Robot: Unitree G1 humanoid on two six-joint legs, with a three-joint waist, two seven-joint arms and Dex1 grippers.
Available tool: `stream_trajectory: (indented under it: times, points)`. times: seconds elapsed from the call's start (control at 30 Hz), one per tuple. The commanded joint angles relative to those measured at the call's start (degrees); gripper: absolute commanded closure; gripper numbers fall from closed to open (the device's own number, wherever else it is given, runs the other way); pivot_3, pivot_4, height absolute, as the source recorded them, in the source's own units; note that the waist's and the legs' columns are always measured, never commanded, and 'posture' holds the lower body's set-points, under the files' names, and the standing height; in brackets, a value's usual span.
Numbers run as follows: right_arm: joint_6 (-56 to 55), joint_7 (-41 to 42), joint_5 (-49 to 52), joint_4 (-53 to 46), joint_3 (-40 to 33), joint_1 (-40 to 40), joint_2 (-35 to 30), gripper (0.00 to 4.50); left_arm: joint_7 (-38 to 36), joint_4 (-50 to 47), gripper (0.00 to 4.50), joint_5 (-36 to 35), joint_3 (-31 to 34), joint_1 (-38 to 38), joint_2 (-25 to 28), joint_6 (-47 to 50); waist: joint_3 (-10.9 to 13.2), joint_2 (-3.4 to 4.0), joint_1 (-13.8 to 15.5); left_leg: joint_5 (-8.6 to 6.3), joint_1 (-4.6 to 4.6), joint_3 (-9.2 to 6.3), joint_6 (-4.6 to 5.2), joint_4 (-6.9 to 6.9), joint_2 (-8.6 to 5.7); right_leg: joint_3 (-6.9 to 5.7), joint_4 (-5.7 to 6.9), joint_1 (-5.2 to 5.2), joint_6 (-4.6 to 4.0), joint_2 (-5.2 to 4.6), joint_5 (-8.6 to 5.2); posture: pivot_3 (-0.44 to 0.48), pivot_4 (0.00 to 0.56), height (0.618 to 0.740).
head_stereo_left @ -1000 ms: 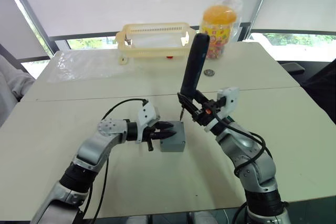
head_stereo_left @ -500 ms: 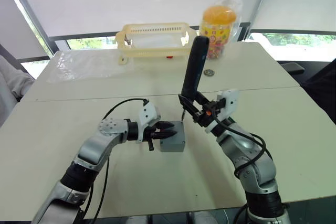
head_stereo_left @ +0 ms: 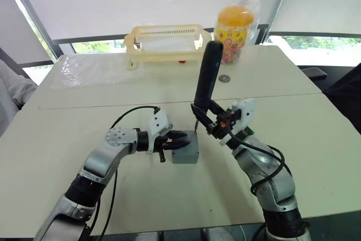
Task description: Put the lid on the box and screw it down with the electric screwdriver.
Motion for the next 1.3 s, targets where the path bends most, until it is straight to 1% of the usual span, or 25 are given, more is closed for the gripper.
stream_trajectory:
  times: [0.03,0.17,0.27,0.4,0.73,0.83,1.03,1.13,1.3]
  points:
    - [-3.31,0.97,-1.46,0.37,0.80,-0.36,0.23,2.74,0.04,0.95,3.25,1.20,-0.96,0.92,0.28,1.30,0.00,0.00,0.00,0.00,0.02,0.00,0.00,0.00,0.00,0.00,0.00,0.02,0.00,0.00,0.00,0.000,0.150,0.740]
    - [-5.31,2.36,-5.42,2.54,3.86,0.61,-1.17,2.74,0.07,0.98,3.25,1.84,-1.36,1.08,0.62,1.46,-0.01,-0.01,-0.03,0.00,0.17,0.00,0.00,-0.03,0.00,0.00,-0.04,0.18,0.00,0.00,0.00,0.000,0.150,0.740]
    - [-5.97,2.76,-6.13,3.81,4.24,1.55,-1.19,2.74,0.38,0.81,3.25,2.14,-1.12,1.37,0.47,1.17,-0.09,-0.05,-0.06,-0.03,0.80,0.00,0.04,-0.19,0.01,-0.02,-0.26,0.82,-0.02,0.01,-0.04,0.000,0.150,0.740]
    - [-7.00,3.02,-5.69,5.74,2.99,2.40,-0.88,2.74,0.50,0.71,3.25,2.17,-0.88,1.39,0.37,1.12,-0.23,-0.15,-0.03,-0.04,0.84,-0.02,0.06,-0.18,0.02,-0.04,-0.29,0.90,-0.03,0.02,-0.05,0.000,0.150,0.740]
    - [-7.95,4.26,-4.76,7.75,2.77,4.06,-0.29,2.74,0.56,0.05,3.25,2.07,-0.70,1.79,0.61,1.88,-0.79,-0.16,-0.01,-0.05,0.85,-0.07,0.06,-0.18,0.02,-0.07,-0.35,0.97,-0.03,0.02,-0.05,0.000,0.150,0.740]
    - [-9.14,5.39,-5.99,8.52,4.15,5.11,-0.88,2.74,0.56,-0.17,3.25,2.02,-0.59,1.84,0.71,2.21,-0.91,-0.15,-0.01,-0.05,0.89,-0.10,0.06,-0.19,0.02,-0.10,-0.41,1.04,-0.04,0.02,-0.05,0.000,0.150,0.740]
    - [-11.09,6.56,-7.98,10.96,5.16,5.31,-1.75,2.74,0.55,-0.24,3.25,2.13,-0.60,2.03,0.86,2.43,-0.92,-0.15,-0.02,-0.08,1.27,-0.15,0.11,-0.29,0.03,-0.15,-0.64,1.49,-0.21,0.02,-0.16,0.000,0.150,0.740]
    - [-10.94,6.87,-8.54,11.98,5.58,5.40,-1.88,2.74,0.52,-0.42,3.25,2.17,-0.57,2.13,0.94,2.60,-1.06,-0.28,-0.03,-0.09,1.69,-0.10,0.10,-0.60,0.03,-0.13,-0.86,1.83,-0.26,-0.02,-0.22,0.000,0.150,0.740]
    - [-10.18,7.22,-8.94,13.13,5.84,5.52,-2.13,2.74,0.57,-0.44,3.25,2.20,-0.55,2.13,0.94,2.63,-1.48,-0.48,-0.01,-0.08,1.82,-0.12,0.10,-0.93,0.04,-0.12,-0.90,1.80,-0.37,-0.02,-0.30,0.000,0.150,0.740]
